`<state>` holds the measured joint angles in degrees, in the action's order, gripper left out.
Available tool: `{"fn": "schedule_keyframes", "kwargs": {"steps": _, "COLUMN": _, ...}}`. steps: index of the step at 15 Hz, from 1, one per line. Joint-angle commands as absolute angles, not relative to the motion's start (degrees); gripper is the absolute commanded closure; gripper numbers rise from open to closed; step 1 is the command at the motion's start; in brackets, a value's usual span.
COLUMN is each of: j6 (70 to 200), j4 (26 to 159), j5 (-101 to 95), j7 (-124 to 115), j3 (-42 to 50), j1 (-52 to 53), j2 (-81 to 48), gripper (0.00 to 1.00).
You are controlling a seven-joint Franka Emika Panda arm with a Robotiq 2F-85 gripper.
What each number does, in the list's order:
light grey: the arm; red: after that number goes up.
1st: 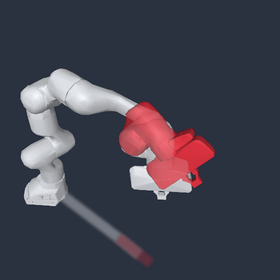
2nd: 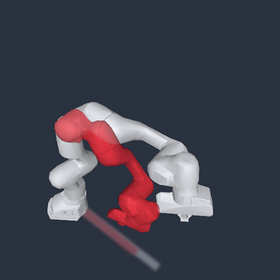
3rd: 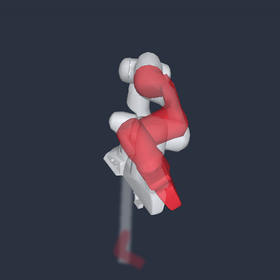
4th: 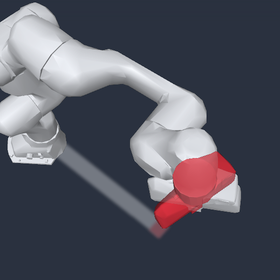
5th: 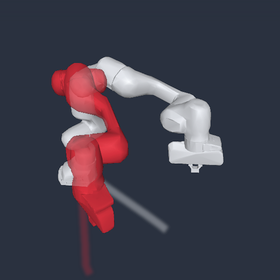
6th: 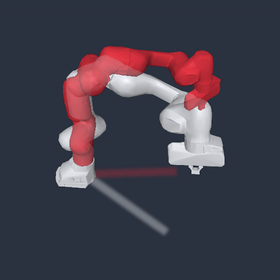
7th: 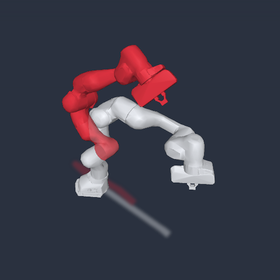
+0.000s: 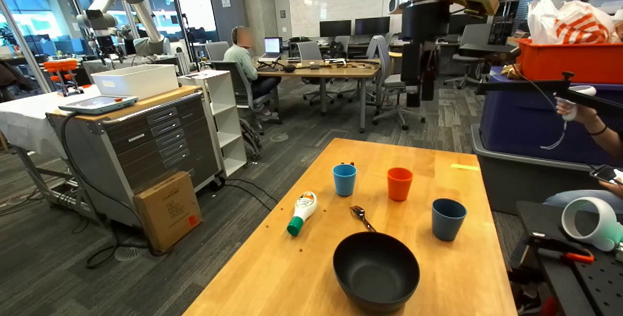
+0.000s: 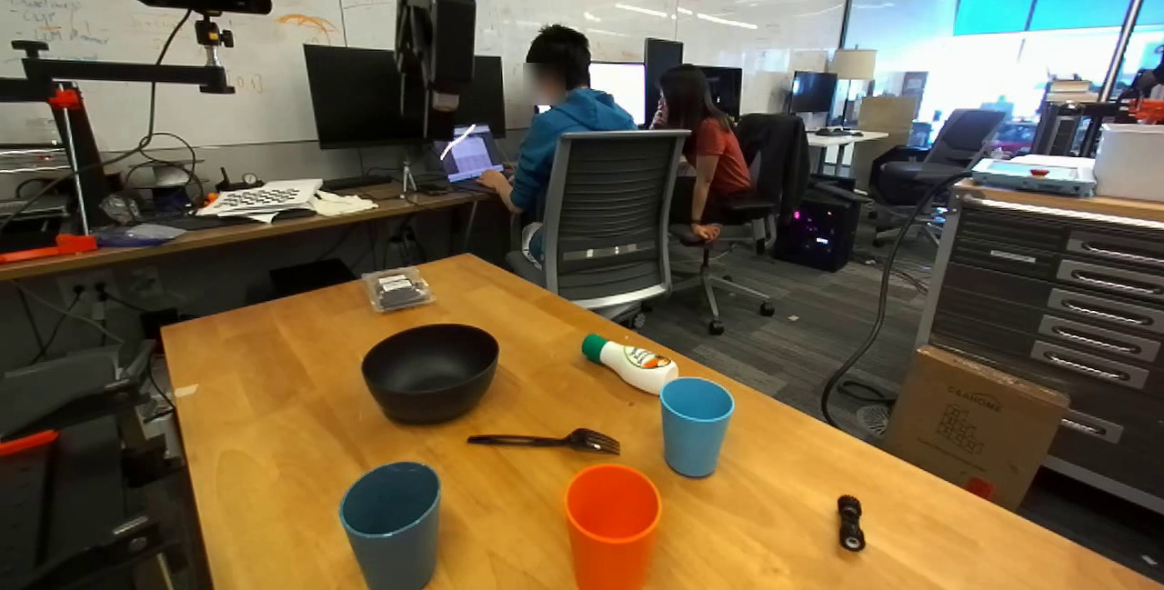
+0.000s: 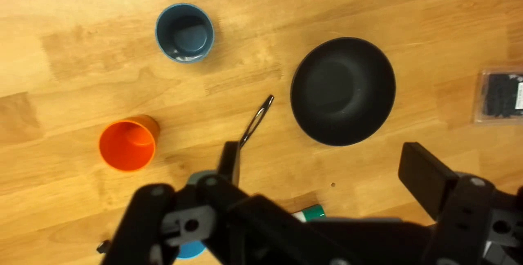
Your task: Place the orange cup inside the black bowl, place the dark blue cup inside the light blue cup and place them inside the orange cup, place the black fork inside the stacked cups
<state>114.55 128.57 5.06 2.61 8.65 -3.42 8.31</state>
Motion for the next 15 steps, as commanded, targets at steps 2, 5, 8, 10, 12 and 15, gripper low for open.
{"fn": "schedule_keyframes", "kwargs": {"steps": 2, "j6": 119.1, "j4": 126.1, "j5": 2.1, "j7": -4.2, "j3": 8.4, "j1": -6.2, "j2": 4.0, "gripper": 0.00}}
{"fn": "schedule_keyframes", "kwargs": {"steps": 5, "j6": 120.7, "j4": 124.2, "j5": 1.4, "j7": -6.1, "j3": 9.4, "j1": -8.0, "j2": 0.1, "gripper": 0.00}}
{"fn": "schedule_keyframes", "kwargs": {"steps": 8, "j6": 121.3, "j4": 122.2, "j5": 3.4, "j7": -3.8, "j3": 10.6, "j1": -9.7, "j2": -4.1, "gripper": 0.00}}
{"fn": "schedule_keyframes", "kwargs": {"steps": 10, "j6": 125.2, "j4": 122.0, "j5": 3.7, "j7": -4.3, "j3": 11.0, "j1": -10.6, "j2": -6.5, "gripper": 0.00}}
{"fn": "schedule_keyframes", "kwargs": {"steps": 12, "j6": 129.4, "j4": 122.1, "j5": 4.6, "j7": -3.6, "j3": 11.1, "j1": -11.1, "j2": -8.6, "gripper": 0.00}}
{"fn": "schedule_keyframes", "kwargs": {"steps": 15, "j6": 135.2, "j4": 122.3, "j5": 7.8, "j7": -2.5, "j3": 10.3, "j1": -11.5, "j2": -11.7, "gripper": 0.00}}
